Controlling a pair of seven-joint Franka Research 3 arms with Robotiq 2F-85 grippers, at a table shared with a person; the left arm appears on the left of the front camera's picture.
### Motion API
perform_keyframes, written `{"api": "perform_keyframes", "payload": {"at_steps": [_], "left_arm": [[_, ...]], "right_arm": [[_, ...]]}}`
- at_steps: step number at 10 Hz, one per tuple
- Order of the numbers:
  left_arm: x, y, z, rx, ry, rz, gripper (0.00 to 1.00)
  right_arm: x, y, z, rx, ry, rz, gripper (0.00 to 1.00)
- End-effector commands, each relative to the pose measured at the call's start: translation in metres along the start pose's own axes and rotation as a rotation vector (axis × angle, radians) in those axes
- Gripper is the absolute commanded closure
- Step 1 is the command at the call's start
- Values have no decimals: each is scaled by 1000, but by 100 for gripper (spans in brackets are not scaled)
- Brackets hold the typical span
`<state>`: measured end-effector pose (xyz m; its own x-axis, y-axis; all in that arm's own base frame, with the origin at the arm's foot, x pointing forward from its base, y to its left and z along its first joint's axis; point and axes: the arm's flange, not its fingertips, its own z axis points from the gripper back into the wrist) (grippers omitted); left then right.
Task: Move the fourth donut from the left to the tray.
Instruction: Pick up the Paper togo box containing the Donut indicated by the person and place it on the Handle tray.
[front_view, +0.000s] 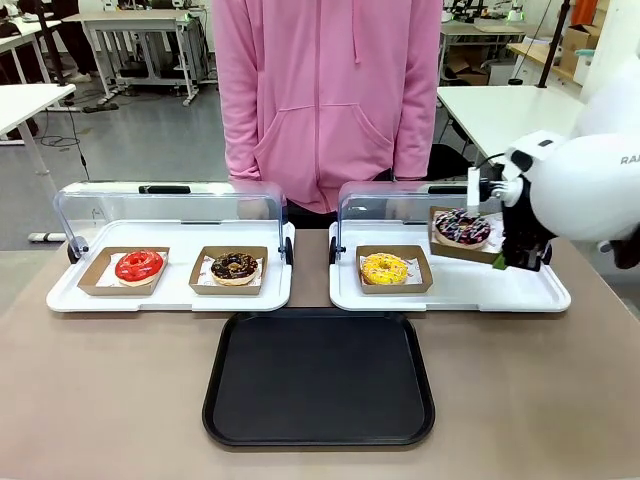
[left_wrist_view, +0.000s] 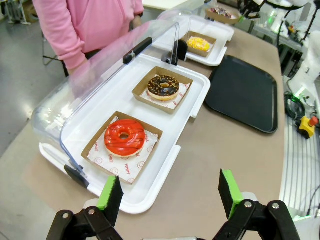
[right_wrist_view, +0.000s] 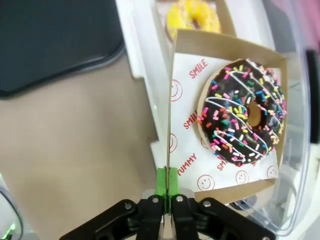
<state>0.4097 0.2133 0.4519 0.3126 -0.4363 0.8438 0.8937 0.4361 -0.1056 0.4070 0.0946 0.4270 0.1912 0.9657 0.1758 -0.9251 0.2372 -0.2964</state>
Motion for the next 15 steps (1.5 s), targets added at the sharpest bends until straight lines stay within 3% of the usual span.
{"api": "perform_keyframes", "payload": {"at_steps": [1, 4, 5, 6, 10, 15], "left_arm": [[1, 0, 1, -3, -3, 2, 0], [1, 0, 1, -3, -3, 2, 0], [1, 0, 1, -3, -3, 2, 0], [1, 0, 1, -3, -3, 2, 0], [1, 0, 1, -3, -3, 2, 0], [1, 0, 1, -3, -3, 2, 0]], "right_arm": [[25, 24, -2, 11, 3, 27, 98], [54, 52, -14, 57, -31, 128, 98], [56, 56, -14, 73, -83, 154, 98], [58, 42, -8, 51, -30, 109, 98], [62, 45, -11, 65, -40, 120, 98], [118, 155, -28, -2, -37, 85, 98]]}}
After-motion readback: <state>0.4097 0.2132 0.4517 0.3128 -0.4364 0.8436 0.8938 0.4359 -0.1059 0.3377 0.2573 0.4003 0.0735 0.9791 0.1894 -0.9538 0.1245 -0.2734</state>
